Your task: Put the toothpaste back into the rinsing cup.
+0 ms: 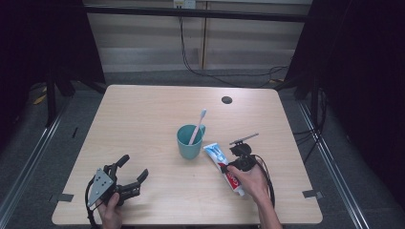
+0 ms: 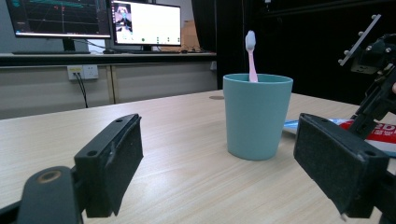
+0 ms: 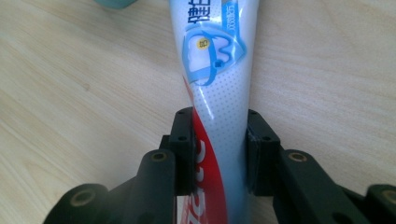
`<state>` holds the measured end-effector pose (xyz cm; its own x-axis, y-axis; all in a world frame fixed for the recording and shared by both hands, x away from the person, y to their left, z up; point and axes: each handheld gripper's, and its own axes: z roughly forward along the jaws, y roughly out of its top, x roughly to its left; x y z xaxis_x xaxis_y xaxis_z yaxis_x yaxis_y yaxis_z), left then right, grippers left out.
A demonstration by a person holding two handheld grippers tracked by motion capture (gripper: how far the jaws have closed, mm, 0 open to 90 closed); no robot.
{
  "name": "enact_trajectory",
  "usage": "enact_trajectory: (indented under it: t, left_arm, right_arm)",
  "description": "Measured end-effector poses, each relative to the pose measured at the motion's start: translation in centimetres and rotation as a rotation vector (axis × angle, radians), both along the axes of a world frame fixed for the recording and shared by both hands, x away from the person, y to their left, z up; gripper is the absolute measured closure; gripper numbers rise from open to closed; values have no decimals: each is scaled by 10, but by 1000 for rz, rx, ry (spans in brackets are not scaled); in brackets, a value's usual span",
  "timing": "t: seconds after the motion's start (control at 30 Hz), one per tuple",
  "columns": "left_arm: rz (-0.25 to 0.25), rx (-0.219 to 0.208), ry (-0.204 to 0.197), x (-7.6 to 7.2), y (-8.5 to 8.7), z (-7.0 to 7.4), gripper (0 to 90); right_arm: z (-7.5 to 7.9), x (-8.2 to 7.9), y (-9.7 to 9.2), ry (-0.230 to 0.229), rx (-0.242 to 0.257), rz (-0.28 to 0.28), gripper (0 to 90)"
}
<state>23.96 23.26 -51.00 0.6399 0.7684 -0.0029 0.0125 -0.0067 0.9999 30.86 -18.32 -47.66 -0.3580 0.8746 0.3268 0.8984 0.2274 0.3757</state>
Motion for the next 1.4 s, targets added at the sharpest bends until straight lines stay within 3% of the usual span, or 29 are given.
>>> enact_trajectory:
  t: [0.5, 1.17, 1.4]
  left_arm:
    - [15, -1, 3, 0, -1, 0, 154]
    - [5, 6, -2, 1, 0, 0, 155]
    - [11, 2, 4, 0, 0, 0, 155]
  right_arm:
    - [0, -5, -5, -52, 48, -35, 722]
    - [13, -13, -21, -192, 109, -100, 724]
    - [18, -16, -24, -220, 134, -122, 723]
